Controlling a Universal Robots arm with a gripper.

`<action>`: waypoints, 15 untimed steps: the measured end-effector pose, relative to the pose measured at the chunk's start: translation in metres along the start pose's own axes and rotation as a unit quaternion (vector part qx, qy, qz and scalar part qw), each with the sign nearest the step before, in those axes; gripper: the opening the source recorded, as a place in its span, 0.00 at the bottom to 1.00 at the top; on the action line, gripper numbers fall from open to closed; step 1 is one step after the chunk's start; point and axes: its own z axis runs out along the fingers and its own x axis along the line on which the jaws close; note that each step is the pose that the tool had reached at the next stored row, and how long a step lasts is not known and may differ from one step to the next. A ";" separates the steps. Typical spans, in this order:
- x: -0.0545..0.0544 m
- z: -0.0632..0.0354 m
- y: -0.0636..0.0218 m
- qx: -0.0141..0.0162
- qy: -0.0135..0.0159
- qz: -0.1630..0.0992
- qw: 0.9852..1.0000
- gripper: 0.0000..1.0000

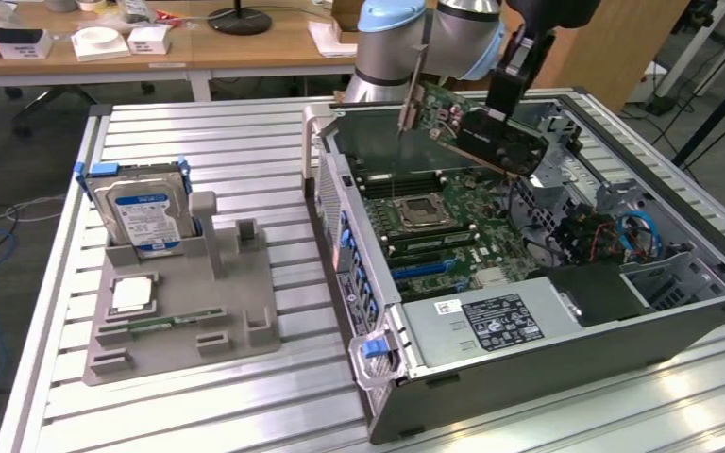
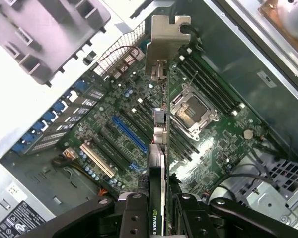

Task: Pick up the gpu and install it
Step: 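Insert the gpu into the slot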

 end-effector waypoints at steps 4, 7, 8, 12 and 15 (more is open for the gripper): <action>0.000 0.0001 -0.0001 0.000 0.001 -0.019 1.000 0.26; 0.000 0.0001 -0.0002 0.000 0.001 -0.032 0.999 0.26; 0.000 0.0002 -0.0002 0.000 0.002 -0.037 0.999 0.26; 0.000 0.0002 -0.0003 0.000 0.002 -0.055 0.998 0.26; 0.000 0.0003 -0.0003 0.000 0.003 -0.069 0.998 0.26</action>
